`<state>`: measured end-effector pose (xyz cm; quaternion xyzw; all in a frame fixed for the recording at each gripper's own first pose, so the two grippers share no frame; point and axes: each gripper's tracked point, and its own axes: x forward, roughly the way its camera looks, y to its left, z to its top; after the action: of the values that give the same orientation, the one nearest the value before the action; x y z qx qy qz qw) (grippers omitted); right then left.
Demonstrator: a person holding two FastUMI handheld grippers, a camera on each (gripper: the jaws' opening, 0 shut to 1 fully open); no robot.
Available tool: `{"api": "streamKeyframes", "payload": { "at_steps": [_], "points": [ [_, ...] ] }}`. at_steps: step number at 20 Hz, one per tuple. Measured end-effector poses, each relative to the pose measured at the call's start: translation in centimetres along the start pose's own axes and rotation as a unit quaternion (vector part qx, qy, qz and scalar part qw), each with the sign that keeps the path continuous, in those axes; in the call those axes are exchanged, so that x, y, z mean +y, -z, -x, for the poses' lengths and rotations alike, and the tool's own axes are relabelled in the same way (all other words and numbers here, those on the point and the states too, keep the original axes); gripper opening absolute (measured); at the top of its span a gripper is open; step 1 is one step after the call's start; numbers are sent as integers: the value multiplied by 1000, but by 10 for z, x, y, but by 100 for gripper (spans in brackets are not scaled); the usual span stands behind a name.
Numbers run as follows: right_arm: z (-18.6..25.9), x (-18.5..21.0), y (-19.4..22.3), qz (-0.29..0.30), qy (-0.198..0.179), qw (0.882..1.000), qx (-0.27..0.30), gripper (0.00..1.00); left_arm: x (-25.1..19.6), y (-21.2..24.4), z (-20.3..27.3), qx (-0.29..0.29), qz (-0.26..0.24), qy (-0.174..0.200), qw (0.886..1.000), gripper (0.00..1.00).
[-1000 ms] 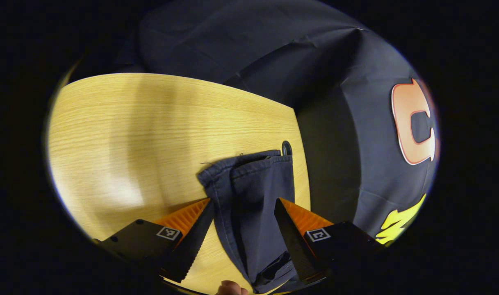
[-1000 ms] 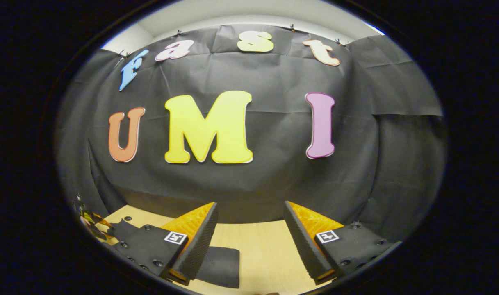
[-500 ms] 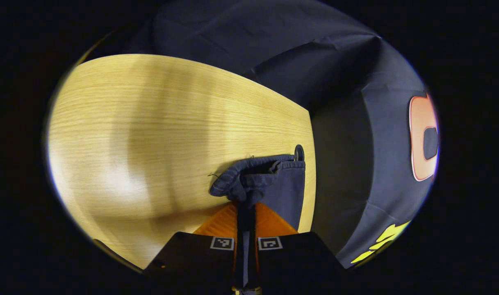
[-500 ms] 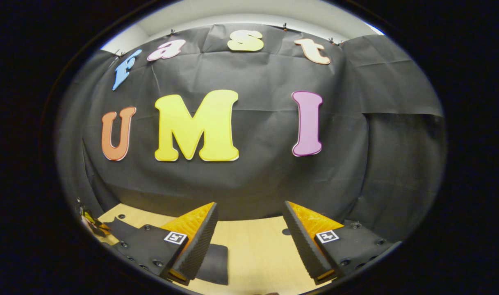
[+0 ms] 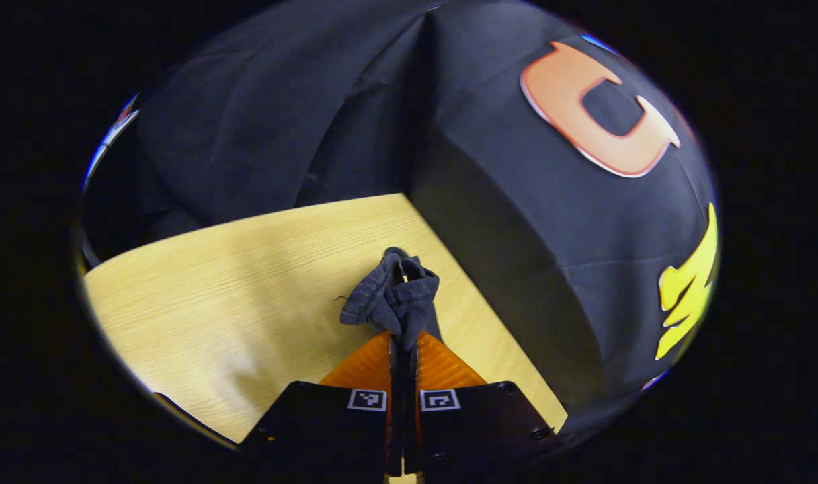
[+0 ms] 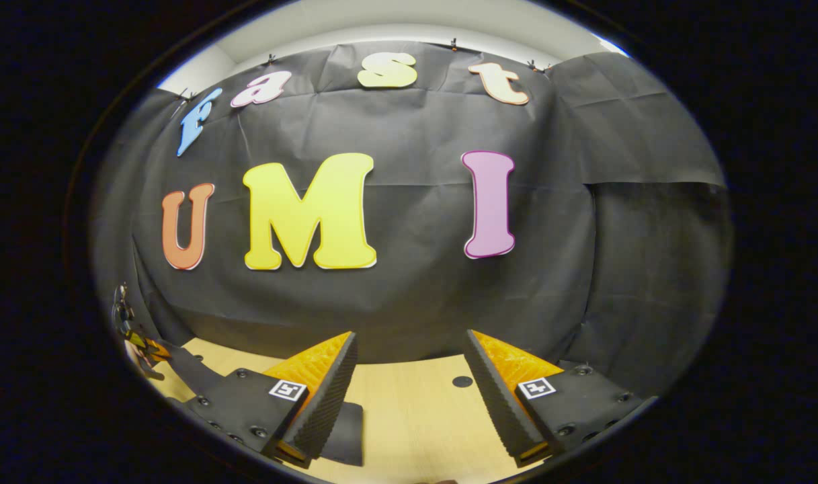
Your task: Grasp the waist and the cuffs of the jeans and fold them to make the two legs overlap; first hold the waist and fold one-third of the jeans toward the cuffs, then hold the cuffs and fold the remaining one-third in the same direction to finish folding.
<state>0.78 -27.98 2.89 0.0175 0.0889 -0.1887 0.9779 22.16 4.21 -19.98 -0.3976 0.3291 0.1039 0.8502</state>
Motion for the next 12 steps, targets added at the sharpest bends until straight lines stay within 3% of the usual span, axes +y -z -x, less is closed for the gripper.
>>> {"api": "streamKeyframes", "payload": {
  "at_steps": [3, 7, 9, 12],
  "points": [
    [4, -13, -3, 0, 2, 1000, -3, 98, -41, -4, 27, -26, -57, 25, 998, 4],
    [8, -29, -3, -7, 7, 1000, -2, 98, -112, 14, 68, -61, -146, 83, 984, 4],
    [12, -41, -2, -10, 10, 1000, -2, 98, -140, 32, 85, -80, -207, 104, 970, 4],
    [16, -58, -2, -9, 17, 1000, -3, 98, -174, 66, 100, -96, -315, 128, 936, 4]
  ]
}}
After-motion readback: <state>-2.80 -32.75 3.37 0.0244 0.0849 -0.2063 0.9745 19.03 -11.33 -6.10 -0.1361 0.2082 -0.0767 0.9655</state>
